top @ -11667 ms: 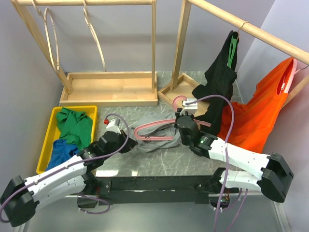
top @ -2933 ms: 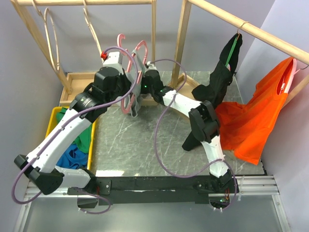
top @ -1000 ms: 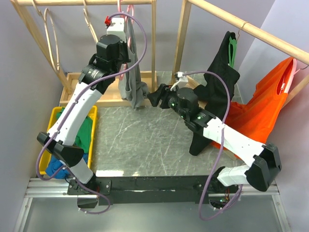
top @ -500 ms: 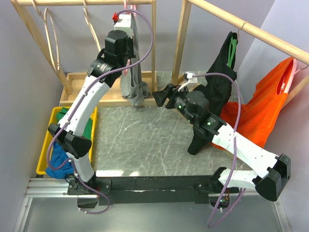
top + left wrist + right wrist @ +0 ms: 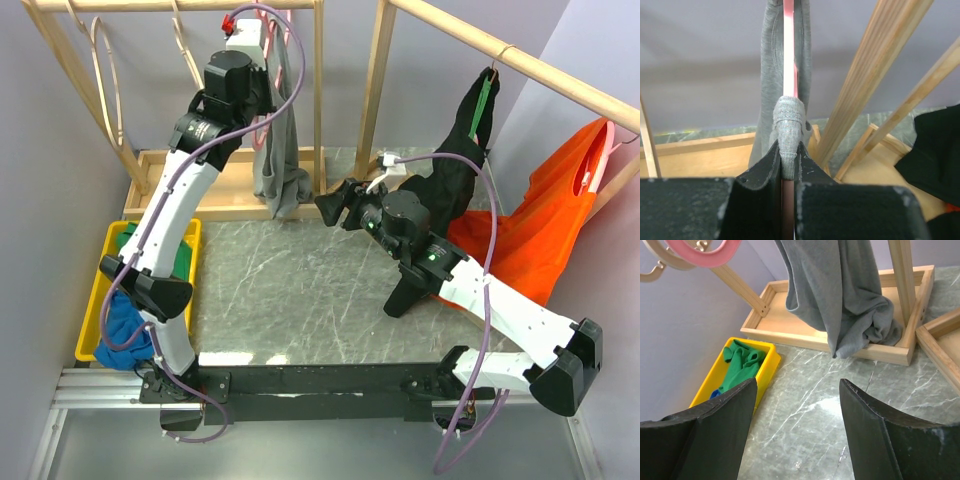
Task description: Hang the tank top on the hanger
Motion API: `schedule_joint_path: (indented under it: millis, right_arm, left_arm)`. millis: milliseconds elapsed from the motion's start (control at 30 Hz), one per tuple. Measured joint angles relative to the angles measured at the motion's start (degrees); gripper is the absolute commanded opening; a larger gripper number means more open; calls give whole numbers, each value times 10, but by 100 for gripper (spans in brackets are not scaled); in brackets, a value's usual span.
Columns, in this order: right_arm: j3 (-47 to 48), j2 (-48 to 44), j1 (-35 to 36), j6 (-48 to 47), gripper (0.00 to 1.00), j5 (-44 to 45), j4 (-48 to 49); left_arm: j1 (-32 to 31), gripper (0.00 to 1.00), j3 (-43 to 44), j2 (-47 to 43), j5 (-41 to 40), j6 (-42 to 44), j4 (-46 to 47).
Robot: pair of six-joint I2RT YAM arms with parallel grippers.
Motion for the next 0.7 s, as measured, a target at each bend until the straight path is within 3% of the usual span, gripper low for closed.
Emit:
schedule_joint_path:
  millis: [700]
  right_arm:
    - [0, 0, 17, 5, 75, 1, -10]
  left_arm:
    - [28, 1, 87, 20, 89, -31, -112]
